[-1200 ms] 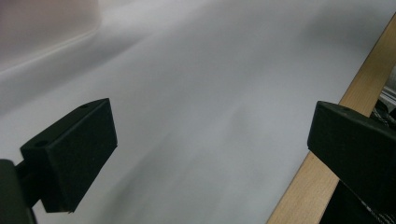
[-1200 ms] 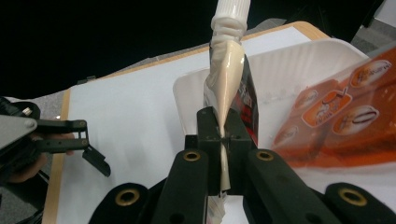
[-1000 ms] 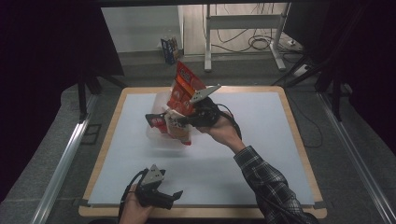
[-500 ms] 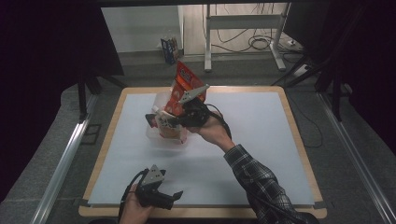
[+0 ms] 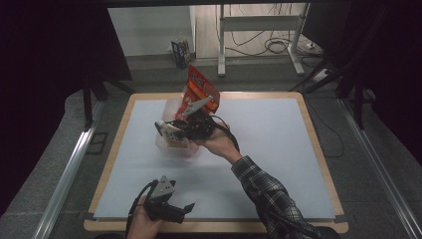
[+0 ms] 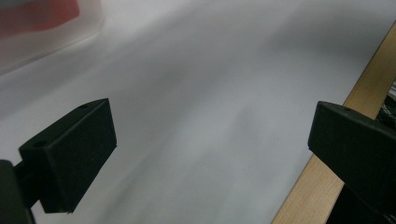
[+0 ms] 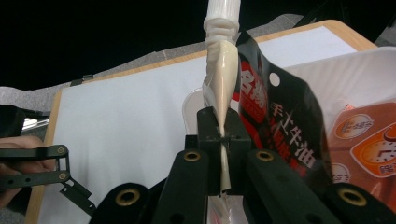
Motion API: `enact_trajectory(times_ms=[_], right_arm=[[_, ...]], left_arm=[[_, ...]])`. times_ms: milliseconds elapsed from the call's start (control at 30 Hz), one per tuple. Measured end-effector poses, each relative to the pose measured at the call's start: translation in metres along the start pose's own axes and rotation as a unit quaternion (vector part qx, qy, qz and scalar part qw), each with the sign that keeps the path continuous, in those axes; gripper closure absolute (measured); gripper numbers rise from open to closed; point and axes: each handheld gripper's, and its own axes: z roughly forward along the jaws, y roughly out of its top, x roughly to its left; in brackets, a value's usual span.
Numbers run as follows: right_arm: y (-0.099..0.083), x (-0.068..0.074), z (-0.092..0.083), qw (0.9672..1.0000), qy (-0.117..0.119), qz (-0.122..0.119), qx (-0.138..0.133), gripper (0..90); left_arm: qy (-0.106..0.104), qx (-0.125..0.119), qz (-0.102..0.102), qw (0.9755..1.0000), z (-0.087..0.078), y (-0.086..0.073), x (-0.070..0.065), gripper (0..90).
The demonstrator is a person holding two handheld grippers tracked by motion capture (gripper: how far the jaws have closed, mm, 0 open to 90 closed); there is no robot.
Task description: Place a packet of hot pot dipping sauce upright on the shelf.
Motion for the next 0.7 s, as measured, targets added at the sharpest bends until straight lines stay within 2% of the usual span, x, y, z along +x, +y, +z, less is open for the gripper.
enact_trajectory(times_ms=[467,700], right_arm=[[-0.008,-0.002,0.016,1.0,0.0,0.005,0.005,87.9],[-0.008,-0.001,0.017,0.9998,-0.009,-0.009,0.012,87.5]], left_arm=[[0.001,0.004,0.005,1.0,0.001,0.0,-0.001,1.1],[0.001,0.008,0.008,0.9999,0.002,0.0,-0.002,1.1]])
